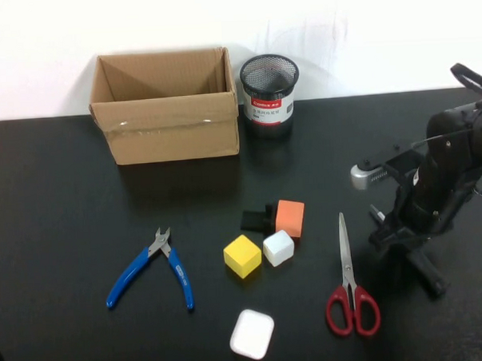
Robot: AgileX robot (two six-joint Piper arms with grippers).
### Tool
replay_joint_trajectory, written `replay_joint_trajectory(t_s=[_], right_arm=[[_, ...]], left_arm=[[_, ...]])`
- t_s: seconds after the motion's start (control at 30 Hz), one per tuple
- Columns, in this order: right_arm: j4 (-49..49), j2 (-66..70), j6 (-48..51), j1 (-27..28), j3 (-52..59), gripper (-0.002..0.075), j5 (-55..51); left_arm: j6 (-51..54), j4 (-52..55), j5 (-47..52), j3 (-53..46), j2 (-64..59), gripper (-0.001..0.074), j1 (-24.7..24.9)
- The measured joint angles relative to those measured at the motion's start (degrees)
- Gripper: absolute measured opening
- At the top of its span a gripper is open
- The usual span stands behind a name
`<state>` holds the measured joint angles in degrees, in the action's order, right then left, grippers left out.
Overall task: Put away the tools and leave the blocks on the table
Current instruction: Pick up the black Screwdriver from the table, then place the picked object into the round holder
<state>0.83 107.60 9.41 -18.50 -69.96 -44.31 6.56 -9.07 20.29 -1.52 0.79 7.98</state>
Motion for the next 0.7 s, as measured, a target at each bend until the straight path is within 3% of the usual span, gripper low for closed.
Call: replay_joint_trajectory(t_s=[0.13, 0.27, 0.53, 0.7], right_arm=[[-0.2, -1.7, 0.0, 0.0, -4.7, -0.0006, 0.6], [-1.4, -3.5, 0.0, 0.0, -10.9, -0.0006, 8.1], [-14.2, -3.8, 0.1, -0.5, -16.5, -0.0006, 42.5], [-12.1, -1.7, 0.1, -2.9, -16.5, -0.0006, 63.6]], left_arm=[[0.0, 0.0, 0.0, 0.0, 0.0, -0.0004, 0.0], [0.0, 0.0, 0.0, 0.0, 0.0, -0.0004, 0.0], [0.0, 0.0, 0.0, 0.0, 0.0, -0.0004, 0.0], [0.0, 0.0, 0.0, 0.0, 0.0, -0.0004, 0.0]])
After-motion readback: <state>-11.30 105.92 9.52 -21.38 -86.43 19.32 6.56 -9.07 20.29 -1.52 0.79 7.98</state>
